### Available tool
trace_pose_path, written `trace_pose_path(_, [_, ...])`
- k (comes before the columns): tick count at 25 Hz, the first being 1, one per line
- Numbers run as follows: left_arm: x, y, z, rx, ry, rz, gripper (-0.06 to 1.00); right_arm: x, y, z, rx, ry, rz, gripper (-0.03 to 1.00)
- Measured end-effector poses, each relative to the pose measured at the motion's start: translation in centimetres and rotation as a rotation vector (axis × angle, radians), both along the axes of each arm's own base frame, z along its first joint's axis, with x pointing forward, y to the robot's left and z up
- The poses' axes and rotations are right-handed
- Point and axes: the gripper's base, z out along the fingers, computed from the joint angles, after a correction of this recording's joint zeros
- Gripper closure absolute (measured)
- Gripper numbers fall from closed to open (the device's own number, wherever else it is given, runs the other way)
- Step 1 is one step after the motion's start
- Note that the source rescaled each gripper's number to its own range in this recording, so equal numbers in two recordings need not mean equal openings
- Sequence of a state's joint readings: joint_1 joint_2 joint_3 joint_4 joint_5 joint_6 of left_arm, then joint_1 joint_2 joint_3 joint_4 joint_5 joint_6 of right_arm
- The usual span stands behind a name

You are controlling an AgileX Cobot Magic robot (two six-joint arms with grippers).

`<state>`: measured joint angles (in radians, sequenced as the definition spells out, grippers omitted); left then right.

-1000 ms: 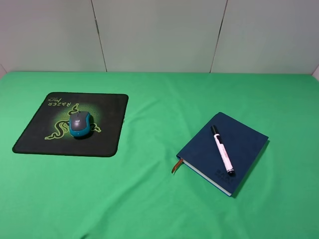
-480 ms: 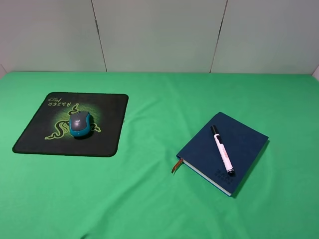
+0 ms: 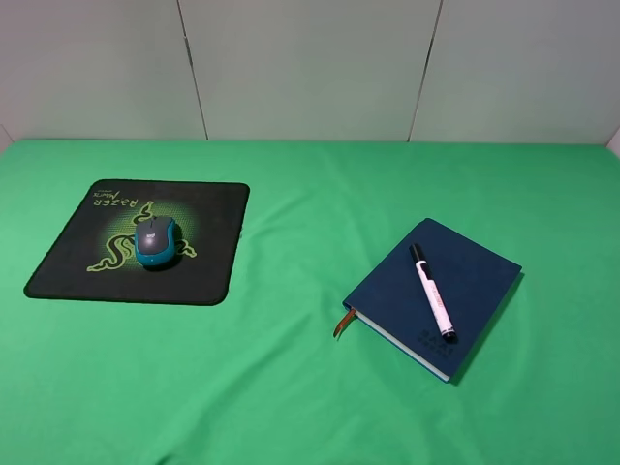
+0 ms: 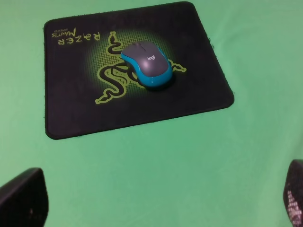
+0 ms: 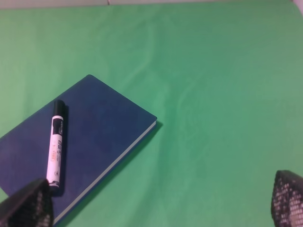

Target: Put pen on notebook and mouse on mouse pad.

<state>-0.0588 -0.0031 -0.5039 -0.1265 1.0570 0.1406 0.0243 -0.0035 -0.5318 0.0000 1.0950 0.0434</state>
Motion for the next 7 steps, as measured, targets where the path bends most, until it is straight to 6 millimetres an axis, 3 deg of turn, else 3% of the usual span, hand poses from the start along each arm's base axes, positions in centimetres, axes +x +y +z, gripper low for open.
trace_pose_path(7, [0.0, 0.0, 0.0, 0.0, 0.0, 0.0, -0.06, 0.0, 0.0, 0.0, 0.0, 0.0, 0.0, -0.03])
